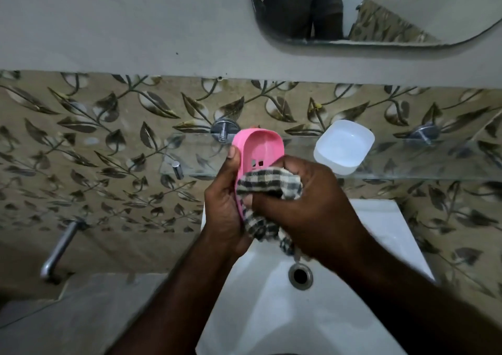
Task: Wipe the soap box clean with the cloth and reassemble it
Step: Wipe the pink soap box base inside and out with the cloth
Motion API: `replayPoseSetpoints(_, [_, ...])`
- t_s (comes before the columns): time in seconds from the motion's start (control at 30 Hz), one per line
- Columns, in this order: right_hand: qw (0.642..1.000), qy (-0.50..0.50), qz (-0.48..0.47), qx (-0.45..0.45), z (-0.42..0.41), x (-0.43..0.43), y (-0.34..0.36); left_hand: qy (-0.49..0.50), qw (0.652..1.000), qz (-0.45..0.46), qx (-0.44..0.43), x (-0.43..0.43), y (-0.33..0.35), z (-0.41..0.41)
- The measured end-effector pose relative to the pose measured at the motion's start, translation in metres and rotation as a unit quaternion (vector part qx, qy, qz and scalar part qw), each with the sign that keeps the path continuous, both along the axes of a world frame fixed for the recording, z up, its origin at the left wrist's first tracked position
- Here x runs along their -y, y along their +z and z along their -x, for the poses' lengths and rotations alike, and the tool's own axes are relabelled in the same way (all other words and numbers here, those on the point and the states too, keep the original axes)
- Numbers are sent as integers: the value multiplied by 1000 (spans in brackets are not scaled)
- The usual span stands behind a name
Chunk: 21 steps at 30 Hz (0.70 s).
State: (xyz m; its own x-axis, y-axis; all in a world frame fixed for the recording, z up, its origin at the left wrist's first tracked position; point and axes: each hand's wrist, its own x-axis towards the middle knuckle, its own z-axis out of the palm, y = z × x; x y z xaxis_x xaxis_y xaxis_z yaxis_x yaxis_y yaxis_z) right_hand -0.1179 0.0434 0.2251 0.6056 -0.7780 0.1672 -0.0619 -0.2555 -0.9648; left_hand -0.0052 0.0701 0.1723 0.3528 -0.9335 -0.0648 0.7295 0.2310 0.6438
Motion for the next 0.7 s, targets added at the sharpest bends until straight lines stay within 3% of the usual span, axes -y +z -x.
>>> replayPoseSetpoints(0.13, [998,-23,-10,64,-2,14,23,11,1000,10,-10,3,-5,10])
replayPoseSetpoints(0.33, [996,52,-59,-33,11,0,-2,20,999,-21,36,7,-1,-5])
replayPoseSetpoints(0.5, [997,-10,-28,65,6,19,17,-2,999,-2,42,6,5,11])
replayPoseSetpoints(0.7, [998,36,-48,-4,7,8,2,32,998,-26,46,15,13,-5])
